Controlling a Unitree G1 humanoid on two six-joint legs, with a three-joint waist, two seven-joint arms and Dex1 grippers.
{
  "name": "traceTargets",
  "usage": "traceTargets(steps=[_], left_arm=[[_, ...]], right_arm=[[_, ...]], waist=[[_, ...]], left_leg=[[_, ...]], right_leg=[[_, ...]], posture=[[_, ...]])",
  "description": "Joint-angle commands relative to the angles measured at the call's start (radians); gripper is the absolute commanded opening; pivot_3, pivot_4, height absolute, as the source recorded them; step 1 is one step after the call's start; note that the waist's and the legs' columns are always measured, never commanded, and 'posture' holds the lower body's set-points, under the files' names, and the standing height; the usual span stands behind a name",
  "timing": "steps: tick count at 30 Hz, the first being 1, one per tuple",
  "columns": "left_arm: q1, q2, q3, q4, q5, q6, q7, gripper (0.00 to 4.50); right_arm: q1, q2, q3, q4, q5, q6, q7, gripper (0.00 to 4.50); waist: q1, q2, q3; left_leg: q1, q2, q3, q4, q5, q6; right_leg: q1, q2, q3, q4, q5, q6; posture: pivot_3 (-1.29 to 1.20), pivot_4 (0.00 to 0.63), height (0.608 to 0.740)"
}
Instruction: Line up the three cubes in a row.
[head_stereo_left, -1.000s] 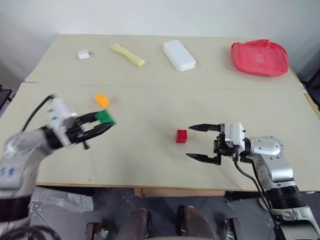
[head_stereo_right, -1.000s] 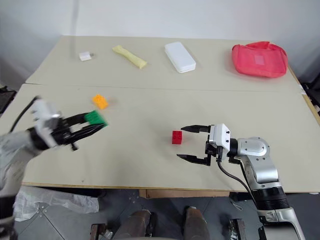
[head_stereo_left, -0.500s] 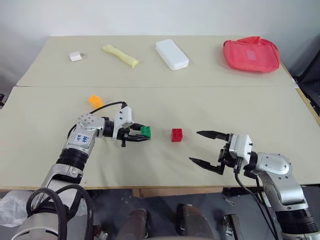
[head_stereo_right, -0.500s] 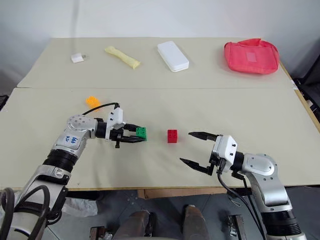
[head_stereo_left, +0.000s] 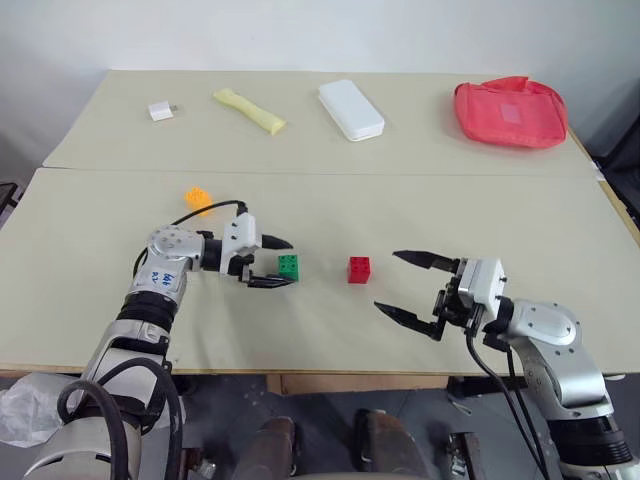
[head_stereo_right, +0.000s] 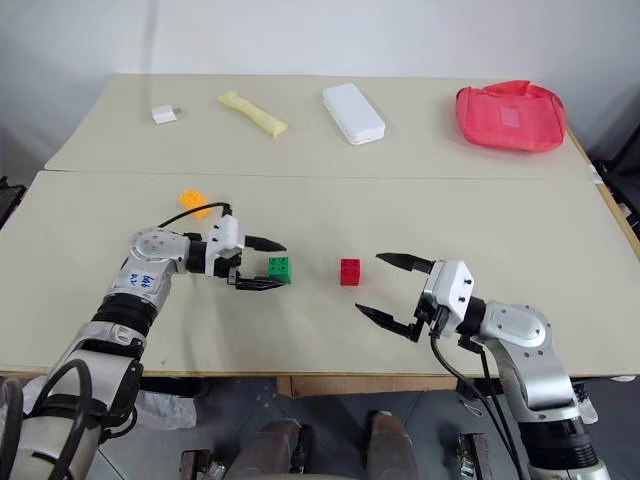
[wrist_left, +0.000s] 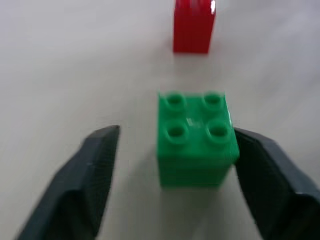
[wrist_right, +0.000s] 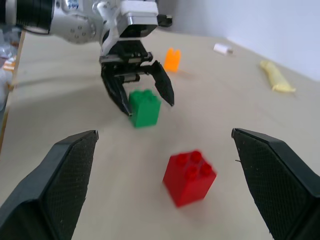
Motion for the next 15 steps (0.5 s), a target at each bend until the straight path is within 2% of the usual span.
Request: traceTargets(steps=[1, 4, 8, 11, 15], left_arm=[[0.140, 0.064, 0.121, -0.245, -0.100, 0.055, 0.048, 4.47], [0.326, 0.096, 0.291, -0.506, -0.188, 0.177, 0.223, 4.49], [0.631, 0.082, 0.530, -0.706, -0.253, 0.293, 0.427, 4.49], [0.809, 0.008, 0.672, -0.757, -0.277, 0.318, 0.570, 4.49], [0.955, -0.085, 0.769, -0.761, -0.276, 0.301, 0.689, 4.49]], right_arm=[[-0.034, 0.015, 0.016, -0.025, 0.054, 0.029, 0.021, 4.50], [-0.070, 0.033, 0.028, -0.033, 0.096, 0.080, 0.024, 4.50], [-0.121, 0.095, 0.047, 0.018, 0.053, 0.024, -0.001, 4.50], [-0.144, 0.125, 0.068, 0.045, 0.026, -0.010, 0.003, 4.50], [-0.171, 0.155, 0.081, 0.083, 0.002, -0.059, 0.008, 4.50]], waist=[[-0.011, 0.000, 0.000], [-0.020, 0.000, 0.000], [-0.020, 0.001, 0.000], [-0.014, 0.001, 0.001], [0.002, 0.001, 0.000]], left_leg=[[0.000, 0.000, 0.000, 0.000, 0.000, 0.000], [0.000, 0.001, -0.002, -0.001, 0.000, 0.000], [0.001, 0.002, -0.004, -0.001, -0.001, -0.002], [0.002, 0.002, -0.004, -0.001, -0.001, -0.002], [0.002, 0.000, -0.006, 0.000, -0.002, -0.001]], right_leg=[[0.000, 0.000, 0.000, 0.000, 0.000, 0.000], [0.000, -0.001, 0.004, -0.001, 0.000, 0.000], [0.002, -0.001, 0.008, -0.001, -0.001, -0.002], [0.002, -0.001, 0.008, -0.001, -0.001, -0.002], [0.004, -0.001, 0.007, -0.003, -0.001, -0.002]], posture=[[0.00, 0.150, 0.740], [0.00, 0.150, 0.740], [0.00, 0.150, 0.740], [0.00, 0.150, 0.740], [0.00, 0.150, 0.740]])
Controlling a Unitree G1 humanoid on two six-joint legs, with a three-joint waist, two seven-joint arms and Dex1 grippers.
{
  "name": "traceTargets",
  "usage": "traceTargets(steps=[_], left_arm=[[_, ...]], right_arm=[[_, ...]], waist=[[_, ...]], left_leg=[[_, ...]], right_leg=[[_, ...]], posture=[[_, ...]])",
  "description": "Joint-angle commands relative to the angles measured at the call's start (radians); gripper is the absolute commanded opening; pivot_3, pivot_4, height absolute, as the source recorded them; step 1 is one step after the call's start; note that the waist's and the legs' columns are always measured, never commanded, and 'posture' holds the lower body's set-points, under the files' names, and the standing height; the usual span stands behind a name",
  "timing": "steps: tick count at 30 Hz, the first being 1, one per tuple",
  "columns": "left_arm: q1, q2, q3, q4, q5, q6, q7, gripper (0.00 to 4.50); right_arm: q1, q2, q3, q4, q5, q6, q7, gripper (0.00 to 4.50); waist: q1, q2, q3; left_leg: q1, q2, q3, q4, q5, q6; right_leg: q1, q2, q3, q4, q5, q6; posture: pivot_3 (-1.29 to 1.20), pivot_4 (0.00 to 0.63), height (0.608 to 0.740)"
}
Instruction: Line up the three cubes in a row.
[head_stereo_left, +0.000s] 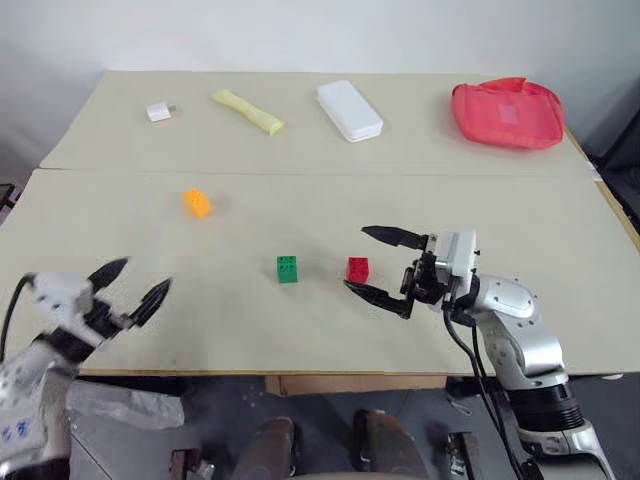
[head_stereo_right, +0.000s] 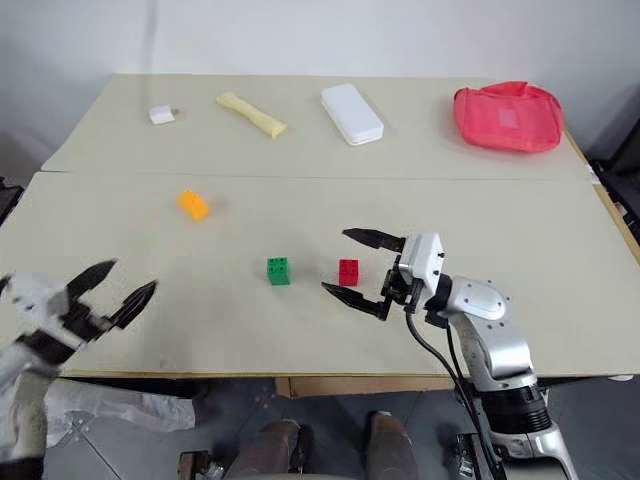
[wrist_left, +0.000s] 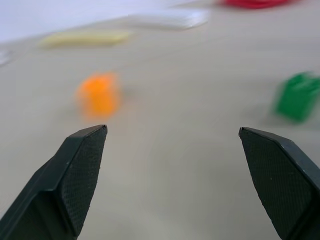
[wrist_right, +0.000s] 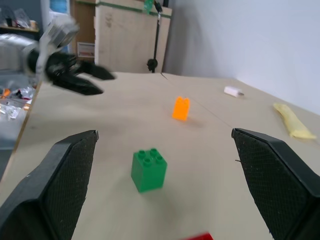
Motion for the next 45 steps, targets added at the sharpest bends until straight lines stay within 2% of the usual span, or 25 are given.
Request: traceTargets(steps=[1, 6, 9, 13, 15, 21, 26, 33, 42, 45], left_arm=[[0.083, -0.065, 0.085, -0.035, -0.005, -0.042, 0.112, 4.49], [0.103, -0.176, 0.054, -0.138, 0.054, -0.079, 0.277, 4.49], [0.020, -0.205, -0.020, -0.208, 0.054, -0.006, 0.367, 4.49], [-0.157, -0.204, -0.143, -0.233, 0.117, 0.187, 0.524, 4.49], [-0.251, -0.223, -0.158, -0.216, 0.112, 0.301, 0.622, 4.49], [-0.542, -0.289, -0.247, -0.043, 0.204, 0.440, 0.831, 4.49], [-0.698, -0.344, -0.283, 0.122, 0.257, 0.428, 0.922, 4.49], [-0.824, -0.358, -0.299, 0.303, 0.309, 0.328, 0.996, 4.49], [-0.944, -0.350, -0.311, 0.522, 0.331, 0.186, 0.999, 4.49], [-0.980, -0.352, -0.309, 0.577, 0.330, 0.164, 1.006, 3.86]], right_arm=[[-0.032, 0.025, -0.004, 0.023, -0.017, -0.074, 0.000, 4.50], [-0.060, 0.042, -0.013, 0.094, -0.044, -0.150, 0.003, 4.50], [-0.059, 0.036, -0.011, 0.098, -0.035, -0.147, 0.012, 4.50], [-0.065, 0.015, -0.018, 0.101, -0.031, -0.138, 0.027, 4.50], [-0.073, 0.008, -0.026, 0.105, -0.025, -0.132, 0.027, 4.50], [-0.079, -0.002, -0.027, 0.073, -0.009, -0.093, 0.016, 4.50], [-0.074, 0.003, -0.026, 0.027, 0.000, -0.060, -0.008, 4.50], [-0.052, -0.004, -0.025, -0.015, 0.006, -0.023, -0.022, 4.50], [-0.037, -0.009, -0.030, -0.034, 0.003, 0.000, -0.036, 4.50], [-0.027, -0.011, -0.035, -0.040, 0.001, 0.007, -0.044, 4.50]], waist=[[0.008, 0.000, 0.000], [0.017, -0.001, 0.000], [0.020, -0.001, 0.000], [0.012, -0.001, 0.000], [0.012, -0.001, 0.000], [0.007, -0.001, 0.000], [0.014, -0.001, 0.000], [0.015, -0.001, 0.000], [0.016, -0.001, 0.000], [0.016, -0.001, 0.000]], left_leg=[[0.000, -0.001, 0.000, 0.000, 0.000, 0.000], [0.001, -0.001, 0.000, 0.000, 0.000, 0.000], [0.001, -0.001, 0.000, 0.000, 0.000, 0.000], [0.001, -0.001, 0.000, 0.000, 0.000, -0.001], [0.000, -0.001, 0.001, 0.000, 0.000, -0.001], [0.000, -0.001, 0.002, 0.000, 0.000, -0.002], [0.000, -0.002, 0.001, 0.001, 0.000, -0.002], [-0.001, -0.001, 0.001, 0.001, 0.001, -0.003], [-0.001, -0.002, 0.001, 0.001, 0.001, -0.003], [-0.001, -0.002, 0.001, 0.001, 0.001, -0.003]], right_leg=[[0.000, 0.000, 0.000, 0.000, 0.000, 0.000], [0.000, 0.000, 0.000, -0.001, 0.000, 0.000], [0.000, 0.000, 0.000, -0.001, 0.000, 0.000], [0.000, 0.000, 0.000, 0.001, 0.000, 0.000], [-0.001, 0.002, 0.000, 0.002, 0.000, 0.000], [-0.003, 0.004, -0.005, 0.006, 0.000, 0.000], [-0.002, 0.004, -0.009, 0.006, 0.000, 0.000], [-0.003, 0.004, -0.010, 0.005, 0.000, 0.000], [-0.002, 0.004, -0.011, 0.005, 0.000, 0.000], [-0.002, 0.004, -0.011, 0.005, 0.000, 0.000]], posture=[[0.00, 0.150, 0.740], [0.00, 0.150, 0.740], [0.00, 0.150, 0.740], [0.00, 0.150, 0.740], [0.00, 0.150, 0.740], [0.00, 0.150, 0.740], [0.00, 0.150, 0.740], [0.00, 0.150, 0.740], [0.00, 0.150, 0.740], [0.00, 0.150, 0.740]])
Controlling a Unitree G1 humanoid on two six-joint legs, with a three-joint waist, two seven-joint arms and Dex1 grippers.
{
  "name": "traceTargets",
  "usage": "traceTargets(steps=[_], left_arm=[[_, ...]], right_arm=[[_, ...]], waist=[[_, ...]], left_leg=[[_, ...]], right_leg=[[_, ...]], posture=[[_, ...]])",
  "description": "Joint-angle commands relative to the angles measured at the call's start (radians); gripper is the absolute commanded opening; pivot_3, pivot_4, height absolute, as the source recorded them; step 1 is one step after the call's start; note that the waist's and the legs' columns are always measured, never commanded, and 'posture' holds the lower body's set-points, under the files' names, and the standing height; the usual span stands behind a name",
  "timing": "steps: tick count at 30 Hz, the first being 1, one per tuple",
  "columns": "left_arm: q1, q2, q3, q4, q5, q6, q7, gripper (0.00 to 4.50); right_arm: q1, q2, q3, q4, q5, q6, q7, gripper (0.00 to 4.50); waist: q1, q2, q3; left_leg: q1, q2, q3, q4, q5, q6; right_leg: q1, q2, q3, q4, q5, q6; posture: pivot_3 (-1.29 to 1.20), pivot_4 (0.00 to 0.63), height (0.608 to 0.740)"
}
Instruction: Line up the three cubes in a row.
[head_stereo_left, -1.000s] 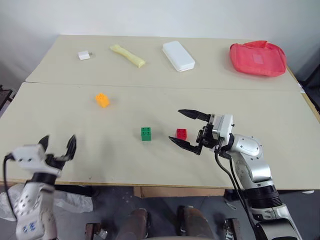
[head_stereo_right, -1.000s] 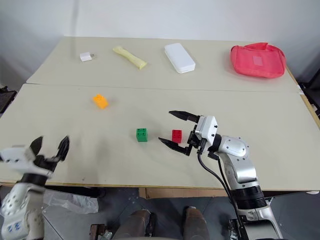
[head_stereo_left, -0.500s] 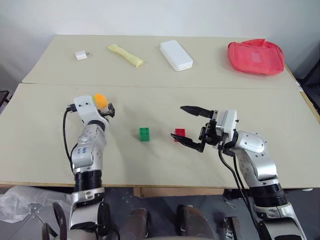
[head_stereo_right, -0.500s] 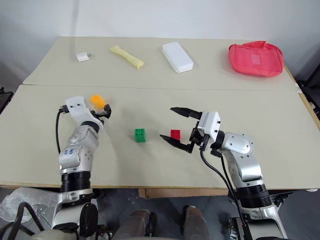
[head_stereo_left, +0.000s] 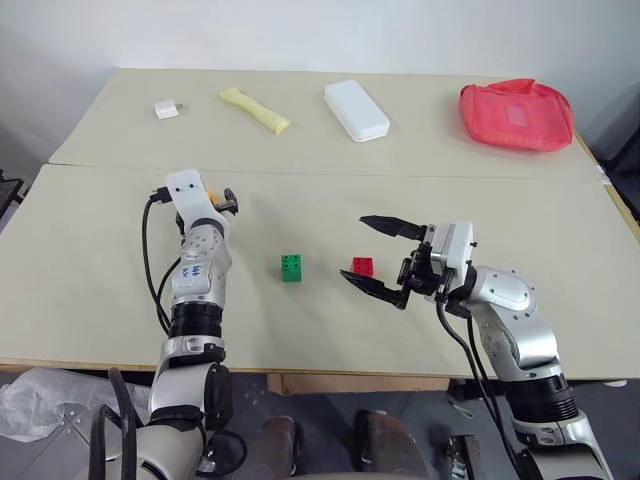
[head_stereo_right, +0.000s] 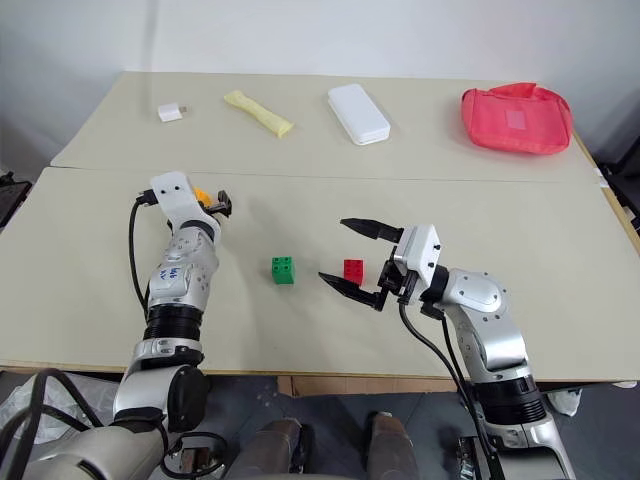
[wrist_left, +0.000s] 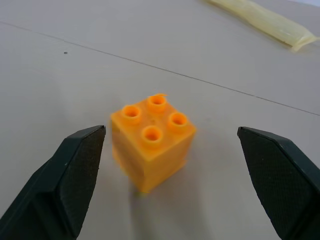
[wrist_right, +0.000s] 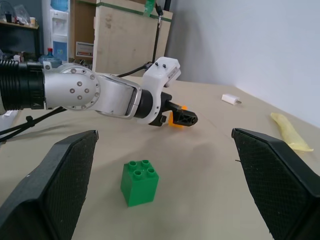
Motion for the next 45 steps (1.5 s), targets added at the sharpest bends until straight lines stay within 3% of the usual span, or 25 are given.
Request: traceTargets(steps=[1, 8, 11, 15, 19, 21, 23, 27, 32, 45], left_arm=[[-0.040, 0.007, -0.005, 0.022, 0.006, -0.043, 0.003, 3.57], [-0.030, 0.016, -0.006, 0.017, 0.004, -0.057, -0.011, 1.46], [-0.008, 0.030, -0.013, -0.009, 0.005, -0.050, -0.043, 1.46], [0.041, 0.089, -0.025, -0.066, -0.035, -0.072, -0.216, 1.46], [0.118, 0.286, -0.079, -0.136, -0.141, -0.076, -0.721, 1.46], [0.155, 0.443, -0.110, -0.154, -0.218, -0.121, -1.115, 1.46], [0.176, 0.550, -0.148, -0.154, -0.250, -0.162, -1.372, 1.46], [0.160, 0.652, -0.229, -0.040, -0.210, -0.266, -1.659, 1.46], [0.123, 0.651, -0.316, 0.133, -0.118, -0.489, -1.820, 1.46], [-0.085, 0.573, -0.348, 0.534, 0.009, -0.748, -1.813, 1.46]], right_arm=[[0.009, -0.009, -0.025, -0.044, 0.016, -0.002, -0.012, 4.50], [0.015, -0.006, -0.019, -0.037, 0.009, -0.008, -0.016, 4.50], [0.013, -0.002, -0.017, -0.033, 0.006, -0.011, -0.019, 4.50], [0.008, 0.000, -0.014, -0.029, -0.001, -0.017, -0.024, 4.50], [0.012, -0.018, -0.026, -0.040, 0.002, -0.013, -0.018, 4.50], [0.014, -0.046, -0.042, -0.051, 0.010, -0.005, -0.005, 4.50], [0.017, -0.074, -0.054, -0.058, 0.018, 0.000, 0.008, 4.50], [0.044, -0.140, -0.091, -0.078, 0.043, 0.013, 0.040, 4.50], [0.113, -0.200, -0.129, -0.113, 0.063, 0.033, 0.062, 4.50], [0.189, -0.204, -0.144, -0.181, 0.064, 0.053, 0.015, 4.50]], waist=[[0.000, 0.000, 0.000], [-0.001, 0.000, 0.000], [-0.001, 0.000, 0.000], [-0.005, 0.000, 0.000], [-0.014, 0.000, 0.000], [-0.026, 0.000, 0.000], [-0.030, 0.001, 0.001], [-0.020, 0.003, 0.001], [-0.014, 0.003, 0.001], [-0.002, 0.003, 0.001]], left_leg=[[0.000, 0.000, 0.000, 0.000, 0.000, 0.000], [0.000, 0.000, 0.000, 0.000, 0.000, 0.000], [0.000, 0.000, 0.000, 0.000, 0.000, 0.000], [0.000, 0.000, 0.000, 0.000, 0.000, 0.000], [0.000, 0.001, 0.000, 0.000, 0.000, -0.001], [0.000, 0.002, 0.000, -0.001, 0.000, -0.001], [0.000, 0.002, 0.000, -0.001, 0.000, -0.001], [0.000, 0.001, -0.003, -0.001, 0.000, 0.000], [0.000, 0.001, -0.002, -0.001, 0.000, 0.001], [-0.001, -0.001, -0.001, 0.000, 0.001, 0.004]], right_leg=[[0.000, 0.000, 0.000, 0.000, 0.000, 0.000], [0.000, 0.000, 0.000, 0.000, 0.000, 0.000], [0.000, 0.000, 0.000, 0.000, 0.000, 0.000], [0.000, 0.000, 0.000, 0.000, 0.000, 0.000], [0.000, 0.000, 0.000, 0.000, 0.000, 0.000], [0.000, 0.000, 0.000, 0.000, 0.000, -0.001], [-0.001, -0.002, 0.000, -0.001, -0.001, -0.001], [0.002, -0.004, -0.002, -0.004, -0.001, -0.001], [0.002, -0.003, -0.002, -0.003, -0.001, -0.001], [0.001, -0.001, -0.002, 0.000, 0.000, 0.000]], posture=[[0.00, 0.150, 0.740], [0.00, 0.150, 0.740], [0.00, 0.150, 0.740], [0.00, 0.150, 0.740], [0.00, 0.150, 0.740], [0.00, 0.150, 0.740], [0.00, 0.150, 0.740], [0.00, 0.150, 0.740], [0.00, 0.150, 0.740], [0.00, 0.150, 0.740]])
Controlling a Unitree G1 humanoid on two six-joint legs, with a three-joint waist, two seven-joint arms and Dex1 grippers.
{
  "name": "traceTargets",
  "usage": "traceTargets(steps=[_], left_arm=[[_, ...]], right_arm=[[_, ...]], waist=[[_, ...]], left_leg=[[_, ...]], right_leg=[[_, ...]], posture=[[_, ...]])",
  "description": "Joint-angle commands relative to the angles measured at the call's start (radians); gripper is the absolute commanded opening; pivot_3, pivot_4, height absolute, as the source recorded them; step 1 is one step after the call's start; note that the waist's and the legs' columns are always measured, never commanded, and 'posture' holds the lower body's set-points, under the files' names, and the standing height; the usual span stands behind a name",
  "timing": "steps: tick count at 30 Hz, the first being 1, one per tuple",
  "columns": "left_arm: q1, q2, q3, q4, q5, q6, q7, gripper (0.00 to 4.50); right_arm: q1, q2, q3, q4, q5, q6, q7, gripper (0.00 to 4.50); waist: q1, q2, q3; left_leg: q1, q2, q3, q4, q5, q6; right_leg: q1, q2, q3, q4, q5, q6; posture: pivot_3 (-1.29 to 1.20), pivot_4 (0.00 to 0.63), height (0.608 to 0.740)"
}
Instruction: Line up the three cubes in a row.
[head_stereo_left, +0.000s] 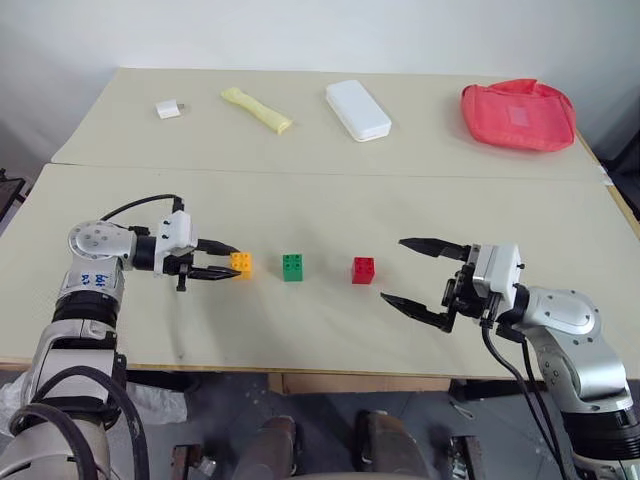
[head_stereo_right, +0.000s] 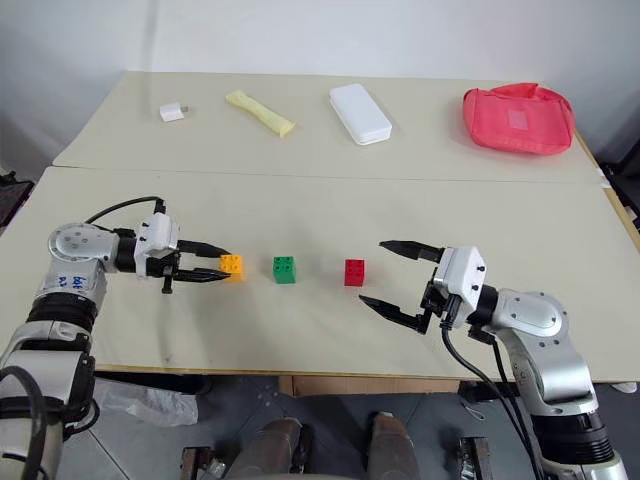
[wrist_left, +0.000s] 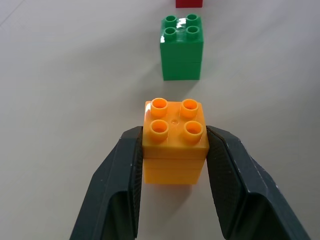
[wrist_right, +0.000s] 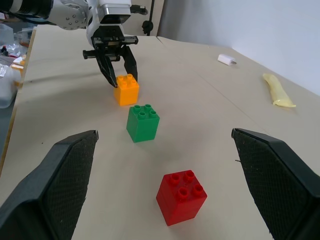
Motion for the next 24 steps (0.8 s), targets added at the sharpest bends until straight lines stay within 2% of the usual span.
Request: traceTargets(steps=[1, 6, 8, 12, 15, 16, 21, 24], left_arm=[[-0.029, 0.008, -0.003, 0.072, 0.037, -0.024, -0.009, 1.46], [-0.050, 0.018, -0.011, 0.112, 0.061, 0.000, -0.020, 1.46], [-0.055, 0.020, -0.015, 0.113, 0.066, 0.021, -0.024, 2.21], [-0.048, 0.024, 0.006, 0.093, 0.060, 0.012, -0.019, 3.45], [-0.028, 0.046, 0.045, 0.065, 0.027, 0.043, -0.013, 4.33], [-0.018, 0.057, 0.064, 0.049, 0.009, 0.062, -0.014, 4.46], [0.082, 0.120, 0.144, -0.074, -0.060, 0.126, -0.009, 4.46], [0.193, 0.171, 0.225, -0.241, -0.148, 0.277, 0.020, 4.46]], right_arm=[[-0.002, -0.005, -0.025, -0.035, 0.015, -0.002, -0.009, 4.50], [-0.006, -0.005, -0.023, -0.030, 0.012, -0.004, -0.009, 4.50], [-0.008, -0.003, -0.021, -0.027, 0.012, -0.004, -0.009, 4.50], [-0.018, 0.000, -0.011, -0.013, 0.015, -0.005, 0.004, 4.50], [-0.038, 0.002, -0.003, 0.016, 0.018, -0.012, 0.030, 4.50], [-0.051, 0.002, -0.001, 0.033, 0.017, -0.015, 0.042, 4.50], [-0.101, -0.017, 0.004, 0.110, 0.011, -0.043, 0.117, 4.50], [-0.152, -0.049, -0.008, 0.163, 0.030, -0.037, 0.192, 4.50]], waist=[[-0.001, 0.000, 0.000], [-0.001, 0.000, 0.000], [-0.001, 0.000, 0.000], [-0.001, -0.001, 0.001], [-0.003, -0.001, 0.001], [-0.004, -0.001, 0.001], [-0.022, -0.001, 0.001], [-0.029, -0.001, 0.001]], left_leg=[[0.000, 0.000, 0.000, 0.000, 0.000, 0.000], [0.000, 0.000, 0.000, 0.000, 0.000, 0.000], [0.000, 0.000, 0.000, 0.000, 0.000, 0.000], [0.000, 0.000, 0.000, 0.000, 0.000, 0.000], [-0.001, 0.000, 0.000, 0.000, 0.000, 0.000], [-0.001, 0.000, 0.000, 0.000, 0.000, 0.000], [-0.001, 0.001, -0.001, 0.000, 0.000, 0.000], [-0.001, 0.001, 0.000, -0.001, 0.000, 0.000]], right_leg=[[0.000, 0.000, 0.000, 0.000, 0.000, 0.000], [0.000, 0.000, 0.000, 0.001, 0.000, 0.000], [0.000, 0.000, 0.000, 0.001, 0.000, 0.000], [-0.001, 0.001, 0.000, 0.001, 0.000, 0.000], [-0.001, 0.000, 0.000, 0.000, 0.000, 0.000], [-0.001, 0.000, 0.000, 0.000, 0.000, 0.000], [-0.002, -0.002, 0.000, 0.000, 0.000, 0.000], [-0.002, -0.003, 0.001, 0.000, 0.000, 0.000]], posture=[[0.00, 0.150, 0.740], [0.00, 0.150, 0.740], [0.00, 0.150, 0.740], [0.00, 0.150, 0.740], [0.00, 0.150, 0.740], [0.00, 0.150, 0.740], [0.00, 0.150, 0.740], [0.00, 0.150, 0.740]])
